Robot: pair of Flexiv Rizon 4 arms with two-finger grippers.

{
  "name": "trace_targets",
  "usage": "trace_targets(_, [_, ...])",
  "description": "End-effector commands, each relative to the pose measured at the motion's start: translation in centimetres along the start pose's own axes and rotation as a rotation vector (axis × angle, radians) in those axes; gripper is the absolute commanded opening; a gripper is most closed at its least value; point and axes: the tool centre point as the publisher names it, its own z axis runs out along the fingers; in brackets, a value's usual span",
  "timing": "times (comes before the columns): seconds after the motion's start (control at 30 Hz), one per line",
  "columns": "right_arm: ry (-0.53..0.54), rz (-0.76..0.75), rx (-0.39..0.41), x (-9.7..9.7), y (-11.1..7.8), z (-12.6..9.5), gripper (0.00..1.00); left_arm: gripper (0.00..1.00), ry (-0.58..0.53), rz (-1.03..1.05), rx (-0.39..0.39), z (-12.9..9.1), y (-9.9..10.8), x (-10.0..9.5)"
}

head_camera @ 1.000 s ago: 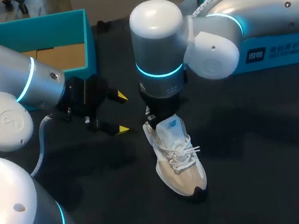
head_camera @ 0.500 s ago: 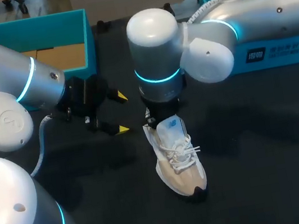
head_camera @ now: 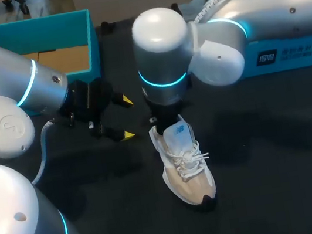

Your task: Take the shoe out of the shoebox, open the shoe tongue, remove and reinsert the insole, then place the shoe into the shoebox

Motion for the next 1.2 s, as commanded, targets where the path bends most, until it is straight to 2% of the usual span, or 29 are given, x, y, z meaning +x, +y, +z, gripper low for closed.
trace_targets(0.03, [0.028, -0.002, 0.014, 0.1, 0.1, 2.3, 0.0, 1.0, 0.001, 0.0, -0.003, 0.0, 0.0, 0.0])
trace_targets(0.2, [0.03, -0.007, 0.032, 0.1, 0.1, 2.7, 0.0, 1.0, 0.001, 0.0, -0.003, 0.0, 0.0, 0.0])
trace_targets(0.6, [-0.017, -0.01, -0.012, -0.7, 0.8, -0.6, 0.0, 1.0, 0.001, 0.0, -0.003, 0.0, 0.0, 0.0])
trace_targets(0.7, [-0.009, -0.017, -0.012, -0.6, 1.4, 0.2, 0.0, 1.0, 0.001, 0.0, -0.003, 0.0, 0.0, 0.0])
trace_targets(0.9, [0.01, -0.02, 0.008, -0.4, 1.3, 1.5, 0.0, 1.0, 0.001, 0.0, -0.003, 0.0, 0.0, 0.0])
trace_targets(1.2, [0.011, -0.001, 0.021, -0.9, 0.8, 1.8, 0.0, 1.0, 0.01, 0.049, -0.001, -2.5, -0.6, -0.9])
